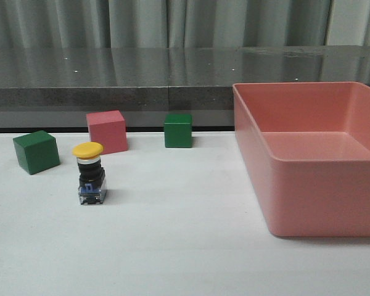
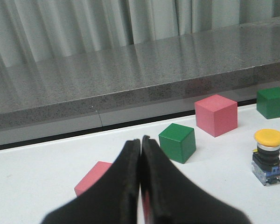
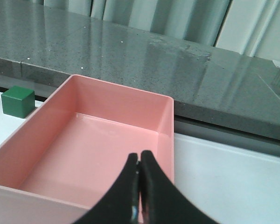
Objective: Place and stand button with both arms
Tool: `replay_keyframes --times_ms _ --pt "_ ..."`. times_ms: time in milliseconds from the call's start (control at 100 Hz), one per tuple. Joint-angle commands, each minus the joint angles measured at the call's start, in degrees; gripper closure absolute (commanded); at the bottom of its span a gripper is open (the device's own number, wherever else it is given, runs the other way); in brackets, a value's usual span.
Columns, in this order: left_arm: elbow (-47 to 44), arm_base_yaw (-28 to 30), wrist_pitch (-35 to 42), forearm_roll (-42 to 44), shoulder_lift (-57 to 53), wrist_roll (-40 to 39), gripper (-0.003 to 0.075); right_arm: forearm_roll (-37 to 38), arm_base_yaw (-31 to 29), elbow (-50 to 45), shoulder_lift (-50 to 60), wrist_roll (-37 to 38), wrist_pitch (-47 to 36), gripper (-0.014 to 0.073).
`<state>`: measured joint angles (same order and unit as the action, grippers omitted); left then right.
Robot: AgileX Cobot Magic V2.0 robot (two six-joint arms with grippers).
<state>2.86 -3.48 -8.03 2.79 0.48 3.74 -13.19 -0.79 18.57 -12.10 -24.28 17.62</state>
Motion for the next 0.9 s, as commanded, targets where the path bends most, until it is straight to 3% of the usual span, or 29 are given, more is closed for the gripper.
replay_keyframes --times_ms 0,200,890 --pt "-0.57 -0.28 5.24 0.44 -2.55 -2.06 0.0739 -0.55 -0.43 1.58 -0.34 -0.08 -4.92 0.0651" --pt "-4.3 1.22 8.91 1.61 -2.65 -6.14 0.0739 -0.55 -0.43 1.58 -0.34 -0.08 -4.92 0.0651" --pt "-4.59 1.94 9.93 1.61 -2.65 -6.14 0.0739 -0.55 -0.43 1.58 -0.34 -0.08 -4.92 0.0651"
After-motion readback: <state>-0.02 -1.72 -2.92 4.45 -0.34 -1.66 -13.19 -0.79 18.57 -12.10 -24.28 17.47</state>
